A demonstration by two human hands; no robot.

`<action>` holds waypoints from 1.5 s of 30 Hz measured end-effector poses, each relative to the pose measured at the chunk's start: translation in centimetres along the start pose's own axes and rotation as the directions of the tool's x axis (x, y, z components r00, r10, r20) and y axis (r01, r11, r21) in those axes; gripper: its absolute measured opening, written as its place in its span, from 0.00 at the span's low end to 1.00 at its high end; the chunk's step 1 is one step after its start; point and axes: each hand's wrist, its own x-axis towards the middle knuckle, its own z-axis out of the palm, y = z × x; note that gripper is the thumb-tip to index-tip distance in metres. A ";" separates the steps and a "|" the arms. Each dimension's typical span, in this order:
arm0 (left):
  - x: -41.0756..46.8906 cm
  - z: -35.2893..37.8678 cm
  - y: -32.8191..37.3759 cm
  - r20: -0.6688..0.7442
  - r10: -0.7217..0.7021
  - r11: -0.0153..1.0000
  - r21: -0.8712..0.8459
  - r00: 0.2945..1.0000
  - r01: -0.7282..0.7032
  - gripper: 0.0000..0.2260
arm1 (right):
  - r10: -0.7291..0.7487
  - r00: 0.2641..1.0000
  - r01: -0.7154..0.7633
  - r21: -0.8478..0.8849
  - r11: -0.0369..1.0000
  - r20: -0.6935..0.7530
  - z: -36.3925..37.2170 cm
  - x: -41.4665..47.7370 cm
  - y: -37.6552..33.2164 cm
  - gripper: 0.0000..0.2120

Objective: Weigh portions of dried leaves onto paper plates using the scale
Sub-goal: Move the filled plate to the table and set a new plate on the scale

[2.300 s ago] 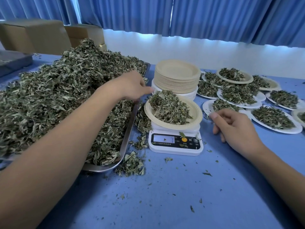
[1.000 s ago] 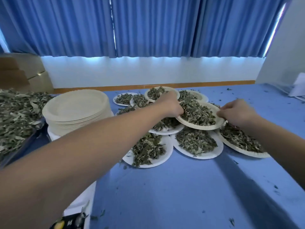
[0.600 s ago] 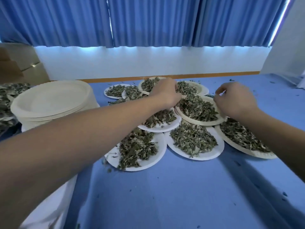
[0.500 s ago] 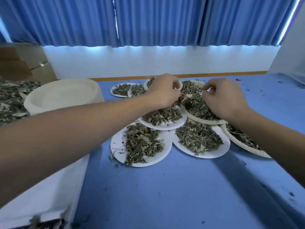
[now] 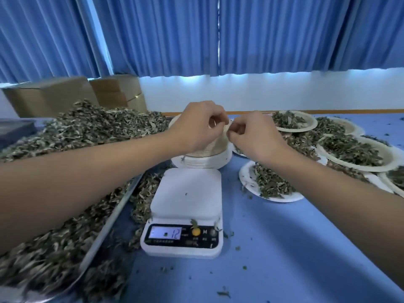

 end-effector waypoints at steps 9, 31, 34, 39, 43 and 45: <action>-9.0 0.1 -4.6 0.093 -0.087 0.996 0.019 0.992 0.086 0.06 | 0.039 0.997 -0.037 0.027 0.999 -0.069 6.1 -3.7 -2.3 0.08; -7.6 0.3 -6.0 0.177 -0.325 0.940 -0.043 0.929 0.337 0.08 | -0.204 0.978 0.202 -0.454 0.868 0.044 5.3 0.3 -5.3 0.15; -7.0 0.2 -6.1 0.202 -0.347 0.931 -0.045 0.916 0.363 0.07 | -0.239 0.964 0.263 -0.499 0.826 0.113 4.9 0.8 -5.0 0.15; -6.7 0.2 -5.5 0.133 -0.417 0.851 -0.291 0.899 0.438 0.07 | -0.314 0.926 0.373 -0.618 0.692 0.208 4.1 1.2 -5.0 0.17; -6.1 -0.3 -4.7 0.105 -0.519 0.715 -0.491 0.849 0.498 0.06 | -0.346 0.915 0.390 -0.681 0.620 0.209 3.7 1.4 -5.2 0.13; -5.7 -1.0 -4.4 0.147 -0.600 0.579 -0.599 0.786 0.553 0.09 | -0.352 0.923 0.357 -0.696 0.623 0.158 3.5 1.5 -5.2 0.10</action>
